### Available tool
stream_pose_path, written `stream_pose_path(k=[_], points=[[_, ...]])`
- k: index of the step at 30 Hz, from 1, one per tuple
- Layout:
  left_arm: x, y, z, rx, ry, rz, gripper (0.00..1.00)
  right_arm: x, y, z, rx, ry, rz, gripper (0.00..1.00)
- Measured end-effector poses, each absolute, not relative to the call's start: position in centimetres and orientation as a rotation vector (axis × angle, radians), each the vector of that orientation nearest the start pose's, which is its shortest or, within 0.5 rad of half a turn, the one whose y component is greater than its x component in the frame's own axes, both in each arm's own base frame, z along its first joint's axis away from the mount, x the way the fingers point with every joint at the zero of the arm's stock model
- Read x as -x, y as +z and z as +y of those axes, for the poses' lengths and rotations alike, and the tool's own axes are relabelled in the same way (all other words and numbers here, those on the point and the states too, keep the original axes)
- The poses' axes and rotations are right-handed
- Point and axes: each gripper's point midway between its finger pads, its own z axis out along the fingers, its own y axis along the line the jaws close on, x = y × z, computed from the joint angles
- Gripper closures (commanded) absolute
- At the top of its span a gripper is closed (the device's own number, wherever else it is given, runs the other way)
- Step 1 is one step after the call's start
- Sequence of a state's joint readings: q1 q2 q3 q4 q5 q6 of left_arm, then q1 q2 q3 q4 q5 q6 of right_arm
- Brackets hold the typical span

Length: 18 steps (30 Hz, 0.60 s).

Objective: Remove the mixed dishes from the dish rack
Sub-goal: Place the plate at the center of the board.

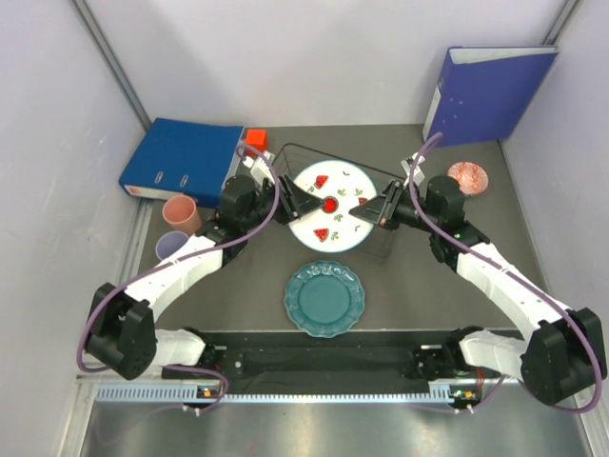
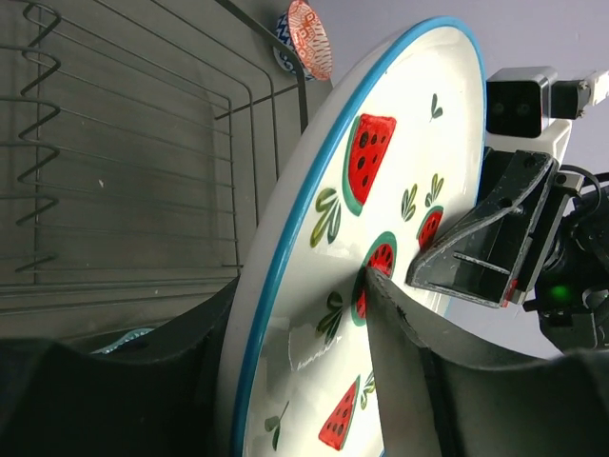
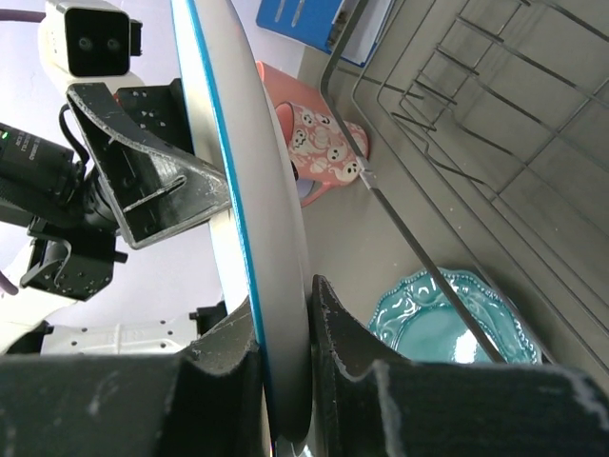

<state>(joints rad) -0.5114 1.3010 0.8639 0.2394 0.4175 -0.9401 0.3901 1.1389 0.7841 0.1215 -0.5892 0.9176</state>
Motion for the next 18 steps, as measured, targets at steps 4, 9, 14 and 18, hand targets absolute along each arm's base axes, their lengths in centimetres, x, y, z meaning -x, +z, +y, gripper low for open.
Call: stream_pose_path(k=[4,9,14,18], points=[[-30.6,25.1,-28.9,0.083,-1.376,1.983,1.00,-27.6,25.3,24.9,-0.060,1.413,2.024,1.00],[-30.4,25.6,-29.1,0.093,-1.404,1.971,1.00,-27.4,25.6,24.8,-0.057,1.414,2.017,1.00],[-30.3,26.7,-29.2,0.097,-1.439,1.940,0.63,-27.4,26.3,24.7,-0.049,1.447,1.991,1.00],[-30.1,27.7,-29.4,0.092,-1.479,1.907,0.45,-27.4,27.0,24.5,-0.043,1.478,1.971,1.00]])
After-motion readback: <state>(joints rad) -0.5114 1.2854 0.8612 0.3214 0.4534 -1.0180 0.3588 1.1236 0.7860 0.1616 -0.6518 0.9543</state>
